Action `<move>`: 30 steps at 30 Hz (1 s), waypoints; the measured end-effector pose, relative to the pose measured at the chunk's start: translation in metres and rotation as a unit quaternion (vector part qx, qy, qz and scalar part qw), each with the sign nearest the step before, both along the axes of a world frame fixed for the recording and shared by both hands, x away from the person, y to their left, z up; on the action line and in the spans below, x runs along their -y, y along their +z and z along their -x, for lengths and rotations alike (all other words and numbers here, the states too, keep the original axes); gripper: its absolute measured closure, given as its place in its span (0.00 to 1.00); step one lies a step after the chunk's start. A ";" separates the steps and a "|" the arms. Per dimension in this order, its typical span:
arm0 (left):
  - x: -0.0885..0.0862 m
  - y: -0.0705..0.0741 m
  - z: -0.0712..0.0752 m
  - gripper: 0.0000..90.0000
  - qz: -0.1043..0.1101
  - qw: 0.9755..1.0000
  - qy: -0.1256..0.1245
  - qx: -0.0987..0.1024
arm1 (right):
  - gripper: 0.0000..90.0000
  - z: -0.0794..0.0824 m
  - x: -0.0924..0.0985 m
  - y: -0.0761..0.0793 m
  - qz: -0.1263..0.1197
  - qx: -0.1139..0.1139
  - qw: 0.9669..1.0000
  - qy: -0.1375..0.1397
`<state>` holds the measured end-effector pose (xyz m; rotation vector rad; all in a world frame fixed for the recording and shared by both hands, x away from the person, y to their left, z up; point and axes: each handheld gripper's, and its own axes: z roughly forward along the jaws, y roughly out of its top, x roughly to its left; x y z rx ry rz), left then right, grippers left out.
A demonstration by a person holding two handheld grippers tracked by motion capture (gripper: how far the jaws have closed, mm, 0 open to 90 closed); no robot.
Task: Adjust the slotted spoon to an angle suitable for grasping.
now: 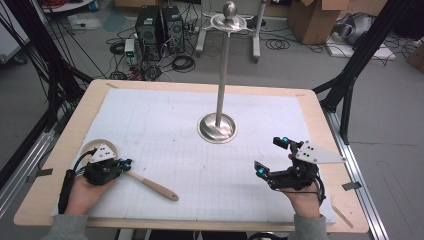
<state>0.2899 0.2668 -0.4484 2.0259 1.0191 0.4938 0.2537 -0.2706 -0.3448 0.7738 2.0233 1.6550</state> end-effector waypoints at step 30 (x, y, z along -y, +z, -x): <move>0.003 0.012 0.047 1.00 0.047 0.997 -0.049 0.030 | 0.02 -0.012 -0.013 0.007 -0.018 0.013 1.000 0.018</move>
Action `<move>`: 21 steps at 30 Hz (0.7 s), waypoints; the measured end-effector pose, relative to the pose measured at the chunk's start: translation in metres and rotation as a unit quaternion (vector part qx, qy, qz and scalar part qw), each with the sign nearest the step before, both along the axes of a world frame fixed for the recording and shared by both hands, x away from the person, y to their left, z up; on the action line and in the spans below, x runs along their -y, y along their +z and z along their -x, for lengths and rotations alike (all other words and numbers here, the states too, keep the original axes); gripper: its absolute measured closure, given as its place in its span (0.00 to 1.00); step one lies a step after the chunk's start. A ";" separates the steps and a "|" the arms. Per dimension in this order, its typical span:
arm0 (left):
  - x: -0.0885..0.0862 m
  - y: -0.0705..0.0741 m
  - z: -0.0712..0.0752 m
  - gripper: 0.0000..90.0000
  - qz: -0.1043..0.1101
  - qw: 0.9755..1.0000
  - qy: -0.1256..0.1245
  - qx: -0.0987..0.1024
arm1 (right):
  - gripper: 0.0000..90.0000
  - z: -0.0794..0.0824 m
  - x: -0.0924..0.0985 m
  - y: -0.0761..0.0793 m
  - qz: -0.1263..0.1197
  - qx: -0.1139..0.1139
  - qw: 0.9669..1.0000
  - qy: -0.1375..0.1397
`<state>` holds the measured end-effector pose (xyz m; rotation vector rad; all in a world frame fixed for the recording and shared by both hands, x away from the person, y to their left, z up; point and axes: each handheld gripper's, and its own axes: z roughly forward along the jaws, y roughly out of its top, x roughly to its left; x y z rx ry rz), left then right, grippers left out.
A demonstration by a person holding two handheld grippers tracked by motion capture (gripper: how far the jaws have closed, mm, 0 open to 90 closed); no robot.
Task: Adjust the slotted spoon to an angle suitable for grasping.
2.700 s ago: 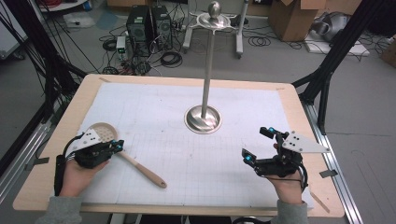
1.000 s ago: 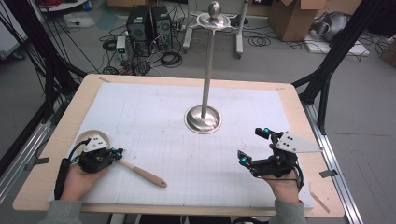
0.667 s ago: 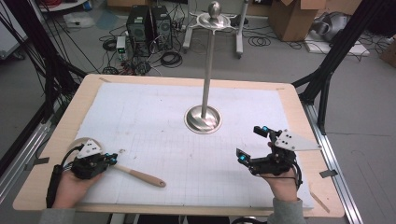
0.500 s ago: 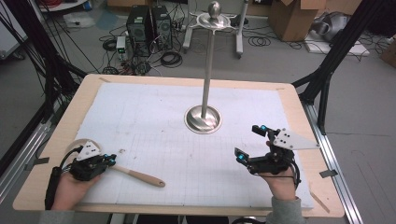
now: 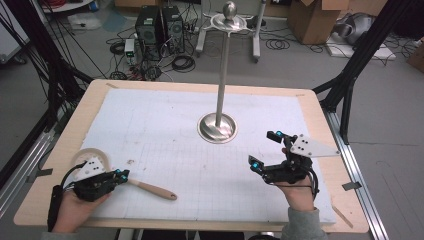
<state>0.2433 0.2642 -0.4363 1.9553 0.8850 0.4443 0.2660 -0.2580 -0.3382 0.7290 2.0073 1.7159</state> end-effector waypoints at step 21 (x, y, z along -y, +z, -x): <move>0.024 -0.012 0.015 1.00 -0.018 0.997 -0.073 -0.029 | 0.02 -0.008 -0.011 0.001 0.000 0.003 1.000 0.014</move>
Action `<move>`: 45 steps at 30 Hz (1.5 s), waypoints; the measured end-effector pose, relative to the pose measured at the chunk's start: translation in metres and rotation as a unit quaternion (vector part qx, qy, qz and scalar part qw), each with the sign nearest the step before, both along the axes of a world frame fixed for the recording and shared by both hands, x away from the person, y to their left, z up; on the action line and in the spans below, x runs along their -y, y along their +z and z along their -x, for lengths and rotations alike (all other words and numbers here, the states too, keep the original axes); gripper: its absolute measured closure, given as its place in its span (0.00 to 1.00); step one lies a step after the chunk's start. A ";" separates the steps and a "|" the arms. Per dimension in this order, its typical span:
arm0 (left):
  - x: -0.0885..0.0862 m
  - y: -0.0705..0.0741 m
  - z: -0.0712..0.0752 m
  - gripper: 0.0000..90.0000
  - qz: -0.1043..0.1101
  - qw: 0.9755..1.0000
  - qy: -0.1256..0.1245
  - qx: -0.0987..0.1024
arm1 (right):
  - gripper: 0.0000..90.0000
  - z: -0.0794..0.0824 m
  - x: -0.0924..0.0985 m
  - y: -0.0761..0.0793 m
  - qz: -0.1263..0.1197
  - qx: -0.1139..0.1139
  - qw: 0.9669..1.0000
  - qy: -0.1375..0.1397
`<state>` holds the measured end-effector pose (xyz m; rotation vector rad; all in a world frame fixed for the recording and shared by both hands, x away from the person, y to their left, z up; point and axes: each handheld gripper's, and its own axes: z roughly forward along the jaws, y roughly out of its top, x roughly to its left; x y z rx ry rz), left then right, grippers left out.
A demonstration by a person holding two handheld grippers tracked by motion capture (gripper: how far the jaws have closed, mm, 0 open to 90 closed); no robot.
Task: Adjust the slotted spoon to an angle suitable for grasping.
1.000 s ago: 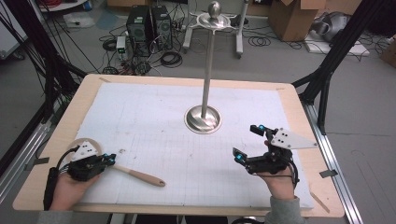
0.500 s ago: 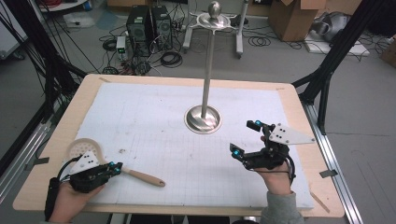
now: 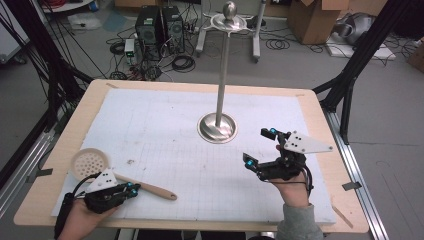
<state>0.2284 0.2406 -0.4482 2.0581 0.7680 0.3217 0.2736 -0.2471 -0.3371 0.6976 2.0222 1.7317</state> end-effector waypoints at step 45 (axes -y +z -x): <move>0.036 0.000 -0.061 0.99 -0.025 0.995 0.094 0.010 | 0.02 0.024 0.022 -0.011 0.032 -0.016 0.999 -0.036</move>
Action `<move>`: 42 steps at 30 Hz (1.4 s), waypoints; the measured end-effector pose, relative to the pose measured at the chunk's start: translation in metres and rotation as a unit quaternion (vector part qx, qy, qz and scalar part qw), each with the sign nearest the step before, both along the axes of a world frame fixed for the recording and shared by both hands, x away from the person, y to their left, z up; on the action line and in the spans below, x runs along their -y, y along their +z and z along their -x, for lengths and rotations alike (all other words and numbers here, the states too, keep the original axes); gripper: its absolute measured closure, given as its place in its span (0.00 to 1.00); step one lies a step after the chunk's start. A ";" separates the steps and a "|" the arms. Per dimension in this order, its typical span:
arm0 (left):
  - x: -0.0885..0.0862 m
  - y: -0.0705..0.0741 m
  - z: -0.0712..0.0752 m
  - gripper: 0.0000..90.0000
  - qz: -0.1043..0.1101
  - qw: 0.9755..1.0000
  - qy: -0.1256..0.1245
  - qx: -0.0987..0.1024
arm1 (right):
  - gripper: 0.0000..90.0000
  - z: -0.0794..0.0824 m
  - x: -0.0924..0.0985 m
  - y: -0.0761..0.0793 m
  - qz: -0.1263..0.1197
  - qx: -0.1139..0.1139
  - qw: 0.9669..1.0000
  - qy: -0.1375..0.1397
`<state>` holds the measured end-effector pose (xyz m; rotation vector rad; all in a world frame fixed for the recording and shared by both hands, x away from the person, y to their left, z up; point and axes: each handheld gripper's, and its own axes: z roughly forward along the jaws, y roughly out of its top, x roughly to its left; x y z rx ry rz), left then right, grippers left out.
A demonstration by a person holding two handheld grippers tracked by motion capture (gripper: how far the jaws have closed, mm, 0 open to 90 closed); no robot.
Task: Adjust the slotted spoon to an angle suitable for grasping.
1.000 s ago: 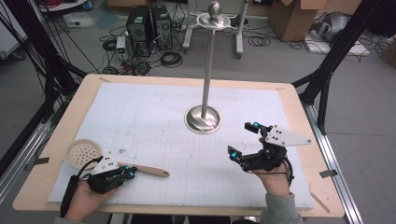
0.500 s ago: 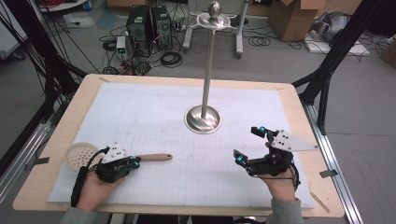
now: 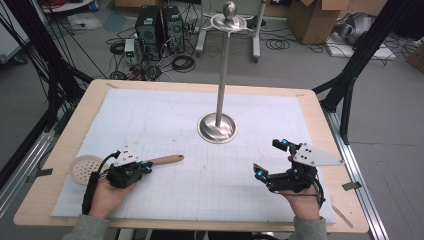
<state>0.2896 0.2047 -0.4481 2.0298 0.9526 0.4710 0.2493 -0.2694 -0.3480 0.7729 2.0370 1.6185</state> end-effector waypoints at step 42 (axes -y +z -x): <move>-0.040 0.041 0.016 0.79 0.051 0.997 -0.039 0.042 | 0.02 -0.012 -0.009 -0.002 -0.003 -0.005 1.000 0.013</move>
